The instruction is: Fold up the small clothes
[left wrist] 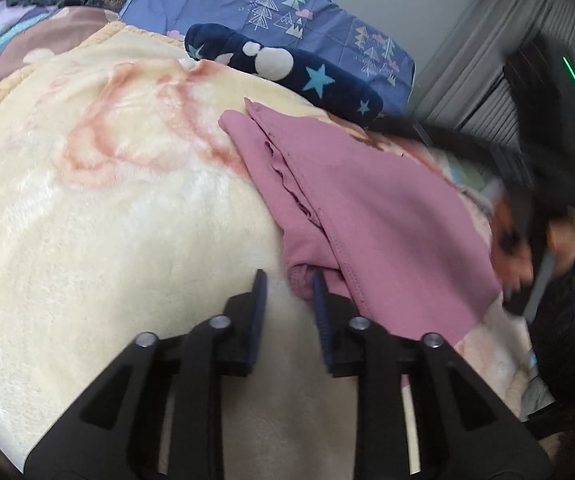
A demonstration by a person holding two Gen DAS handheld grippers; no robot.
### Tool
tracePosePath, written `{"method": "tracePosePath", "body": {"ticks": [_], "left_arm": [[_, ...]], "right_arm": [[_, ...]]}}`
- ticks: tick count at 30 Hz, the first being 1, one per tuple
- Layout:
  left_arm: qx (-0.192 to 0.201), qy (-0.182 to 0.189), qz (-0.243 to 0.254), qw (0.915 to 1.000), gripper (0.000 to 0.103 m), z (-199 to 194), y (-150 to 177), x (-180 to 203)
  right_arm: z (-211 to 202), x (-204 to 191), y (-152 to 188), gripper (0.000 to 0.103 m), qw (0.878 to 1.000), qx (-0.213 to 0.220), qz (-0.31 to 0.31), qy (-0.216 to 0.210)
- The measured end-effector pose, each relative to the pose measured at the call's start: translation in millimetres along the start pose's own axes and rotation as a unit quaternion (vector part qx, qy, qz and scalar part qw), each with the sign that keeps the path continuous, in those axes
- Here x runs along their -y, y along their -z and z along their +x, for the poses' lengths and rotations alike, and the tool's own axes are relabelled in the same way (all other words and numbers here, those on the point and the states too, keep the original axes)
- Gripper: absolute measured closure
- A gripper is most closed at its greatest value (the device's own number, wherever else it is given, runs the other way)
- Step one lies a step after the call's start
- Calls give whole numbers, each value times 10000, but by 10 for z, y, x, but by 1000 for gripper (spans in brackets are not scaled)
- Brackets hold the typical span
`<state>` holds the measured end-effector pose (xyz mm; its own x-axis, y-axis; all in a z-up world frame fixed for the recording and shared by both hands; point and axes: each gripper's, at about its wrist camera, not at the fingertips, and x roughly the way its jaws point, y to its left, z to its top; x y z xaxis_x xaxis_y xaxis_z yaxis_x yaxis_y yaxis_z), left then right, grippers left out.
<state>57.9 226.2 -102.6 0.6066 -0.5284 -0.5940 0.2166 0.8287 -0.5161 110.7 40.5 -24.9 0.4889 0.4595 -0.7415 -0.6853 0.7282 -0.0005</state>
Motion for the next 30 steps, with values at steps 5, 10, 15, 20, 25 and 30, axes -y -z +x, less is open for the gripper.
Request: {"method": "tracePosePath", "body": {"ticks": [5,10,15,20,25,30], "left_arm": [[123,241,-500,9984,50,-123,-117,-75],[-210,104,-365,9991,37,114,-439,-21],[-597,123,-423,9972,36,622,-755,-72],[-349,347,-774,9958,84,967,-1017,-176],[92,805,-1059,9911,93,873,-1010,-258],[-134,632,-1080,9920,86,973,-959,-300]], "right_arm": [[-299,-474,676,56,9981,-181,-498,-303],[-166,-917,900,55,9959,-297,-843,-127],[120,-1019,877,55,9908,-468,-1006,779],[314,-989,756,99,9882,-406,-921,1159],[74,-1004,733,99,9896,168,-917,1093],[115,-950,832,82,9922,-218,-716,993]]}}
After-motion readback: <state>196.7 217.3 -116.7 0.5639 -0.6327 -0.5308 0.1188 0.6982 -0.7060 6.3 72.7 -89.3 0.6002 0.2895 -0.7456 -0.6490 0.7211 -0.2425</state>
